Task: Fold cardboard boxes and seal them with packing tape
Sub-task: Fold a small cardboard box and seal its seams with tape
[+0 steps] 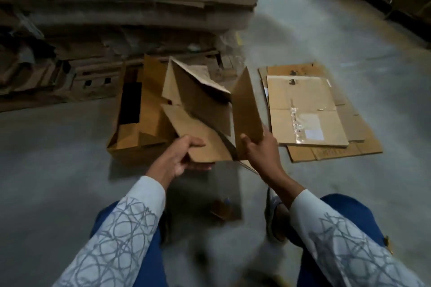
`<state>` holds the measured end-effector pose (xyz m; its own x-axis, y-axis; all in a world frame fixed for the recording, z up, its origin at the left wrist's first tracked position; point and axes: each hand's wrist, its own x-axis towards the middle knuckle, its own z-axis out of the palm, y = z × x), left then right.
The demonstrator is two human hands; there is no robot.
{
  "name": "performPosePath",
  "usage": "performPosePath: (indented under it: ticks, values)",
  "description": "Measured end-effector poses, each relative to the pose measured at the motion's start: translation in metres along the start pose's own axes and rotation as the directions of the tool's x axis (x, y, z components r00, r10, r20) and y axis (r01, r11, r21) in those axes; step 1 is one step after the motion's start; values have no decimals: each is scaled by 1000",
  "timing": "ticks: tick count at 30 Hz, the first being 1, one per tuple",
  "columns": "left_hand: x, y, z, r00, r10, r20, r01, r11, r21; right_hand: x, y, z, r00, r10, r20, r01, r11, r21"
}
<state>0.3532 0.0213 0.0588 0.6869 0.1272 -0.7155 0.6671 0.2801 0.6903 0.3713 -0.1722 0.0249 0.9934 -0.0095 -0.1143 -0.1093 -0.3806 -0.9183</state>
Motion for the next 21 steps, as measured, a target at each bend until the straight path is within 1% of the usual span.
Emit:
performPosePath:
  ticks: [3,6,8,11,13,15,17,18,19,20,21]
  values:
    - [52,12,21,999,-42,-10,42,999,23,39,21,9,1000,30,-6,-30,999,-13]
    - [76,15,35,998,-30,-51,34,996,85,60,36,7,988,153,-32,-149,983,103]
    - [83,13,38,999,-23,-46,29,991,131,61,44,4,979,199,-52,-191,973,128]
    - [91,8,37,999,-6,-52,15,986,165,54,61,0,970,238,50,-243,955,169]
    - [96,6,34,994,42,-100,-24,985,172,53,68,-8,967,241,88,-250,962,108]
    - [101,2,26,984,79,-158,-43,975,217,56,68,-18,963,245,111,-254,964,75]
    - [101,-1,18,981,74,-180,-27,968,250,62,66,-28,950,257,174,-269,962,45]
    - [101,-2,14,979,71,-190,-21,968,252,65,64,-33,940,256,224,-261,965,-8]
    - [101,-4,9,976,73,-206,-21,969,247,68,63,-37,925,254,281,-233,967,-106]
    - [101,-5,5,972,78,-221,-23,970,241,70,62,-39,905,252,342,-174,954,-244]
    - [101,-7,1,968,82,-237,-26,972,232,71,62,-40,881,253,400,-82,914,-398]
